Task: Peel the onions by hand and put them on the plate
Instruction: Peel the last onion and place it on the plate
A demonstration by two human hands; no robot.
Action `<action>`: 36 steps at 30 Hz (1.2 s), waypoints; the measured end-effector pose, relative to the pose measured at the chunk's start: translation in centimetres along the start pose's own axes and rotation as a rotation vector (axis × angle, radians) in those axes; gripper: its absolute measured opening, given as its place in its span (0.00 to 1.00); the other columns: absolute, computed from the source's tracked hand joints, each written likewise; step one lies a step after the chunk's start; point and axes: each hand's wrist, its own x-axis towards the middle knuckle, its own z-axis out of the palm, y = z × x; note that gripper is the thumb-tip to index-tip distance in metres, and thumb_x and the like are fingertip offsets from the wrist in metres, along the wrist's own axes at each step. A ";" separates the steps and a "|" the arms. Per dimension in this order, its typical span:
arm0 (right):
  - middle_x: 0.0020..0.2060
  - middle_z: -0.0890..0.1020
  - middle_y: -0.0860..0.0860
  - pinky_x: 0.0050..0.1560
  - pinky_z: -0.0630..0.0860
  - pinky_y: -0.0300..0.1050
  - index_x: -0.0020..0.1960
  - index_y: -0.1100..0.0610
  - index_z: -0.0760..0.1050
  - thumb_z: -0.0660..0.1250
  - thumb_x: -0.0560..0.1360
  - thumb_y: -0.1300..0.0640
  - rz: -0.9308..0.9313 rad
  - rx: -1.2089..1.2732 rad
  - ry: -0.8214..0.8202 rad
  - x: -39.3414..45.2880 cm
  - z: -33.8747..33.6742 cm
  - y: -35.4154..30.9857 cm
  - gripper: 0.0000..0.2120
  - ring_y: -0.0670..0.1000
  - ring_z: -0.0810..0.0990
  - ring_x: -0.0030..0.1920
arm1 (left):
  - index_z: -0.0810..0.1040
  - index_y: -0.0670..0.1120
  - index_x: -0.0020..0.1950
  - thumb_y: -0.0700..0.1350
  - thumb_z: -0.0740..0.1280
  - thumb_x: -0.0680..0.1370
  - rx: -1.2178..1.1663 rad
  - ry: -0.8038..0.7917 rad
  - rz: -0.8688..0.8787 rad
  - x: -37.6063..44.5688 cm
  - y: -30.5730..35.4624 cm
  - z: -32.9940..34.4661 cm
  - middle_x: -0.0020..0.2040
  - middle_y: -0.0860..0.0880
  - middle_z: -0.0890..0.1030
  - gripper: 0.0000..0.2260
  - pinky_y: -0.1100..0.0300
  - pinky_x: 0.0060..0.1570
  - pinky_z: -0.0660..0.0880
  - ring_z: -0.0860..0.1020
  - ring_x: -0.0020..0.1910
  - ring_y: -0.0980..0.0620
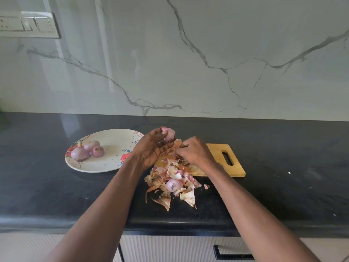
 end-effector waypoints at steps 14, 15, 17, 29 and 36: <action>0.36 0.84 0.44 0.33 0.74 0.35 0.48 0.58 0.86 0.78 0.70 0.54 -0.033 0.393 0.215 0.3 -0.5 -0.3 0.10 0.42 0.81 0.36 | 0.79 0.36 0.58 0.30 0.66 0.77 0.089 -0.055 -0.005 -0.1 -0.3 0.7 0.52 0.38 0.84 0.10 0.48 0.54 0.81 0.85 0.48 0.43; 0.34 0.83 0.42 0.31 0.74 0.34 0.46 0.58 0.86 0.79 0.69 0.54 -0.040 0.398 0.227 0.2 -0.5 -0.4 0.09 0.41 0.80 0.33 | 0.79 0.36 0.57 0.30 0.66 0.77 0.101 -0.047 0.003 -0.1 -0.4 0.7 0.52 0.38 0.84 0.10 0.48 0.54 0.81 0.85 0.48 0.43; 0.31 0.82 0.41 0.29 0.73 0.32 0.42 0.57 0.86 0.80 0.67 0.55 -0.042 0.415 0.240 0.0 -0.5 -0.5 0.08 0.40 0.79 0.30 | 0.80 0.36 0.57 0.31 0.68 0.76 0.135 -0.047 0.012 -0.2 -0.5 0.7 0.52 0.38 0.85 0.10 0.49 0.53 0.82 0.85 0.48 0.43; 0.32 0.85 0.50 0.34 0.81 0.46 0.39 0.57 0.84 0.79 0.67 0.57 -0.009 0.508 0.342 0.1 0.2 -0.2 0.04 0.51 0.84 0.34 | 0.78 0.35 0.57 0.33 0.65 0.80 0.141 -0.037 0.030 -0.2 -0.6 1.2 0.50 0.37 0.84 0.06 0.53 0.49 0.84 0.85 0.46 0.44; 0.33 0.85 0.53 0.40 0.82 0.53 0.39 0.60 0.85 0.74 0.71 0.61 0.111 0.672 0.332 0.6 0.2 0.0 0.03 0.51 0.83 0.35 | 0.76 0.36 0.58 0.34 0.65 0.81 0.080 -0.003 -0.033 -0.4 -0.4 1.2 0.58 0.33 0.81 0.06 0.51 0.53 0.82 0.83 0.51 0.41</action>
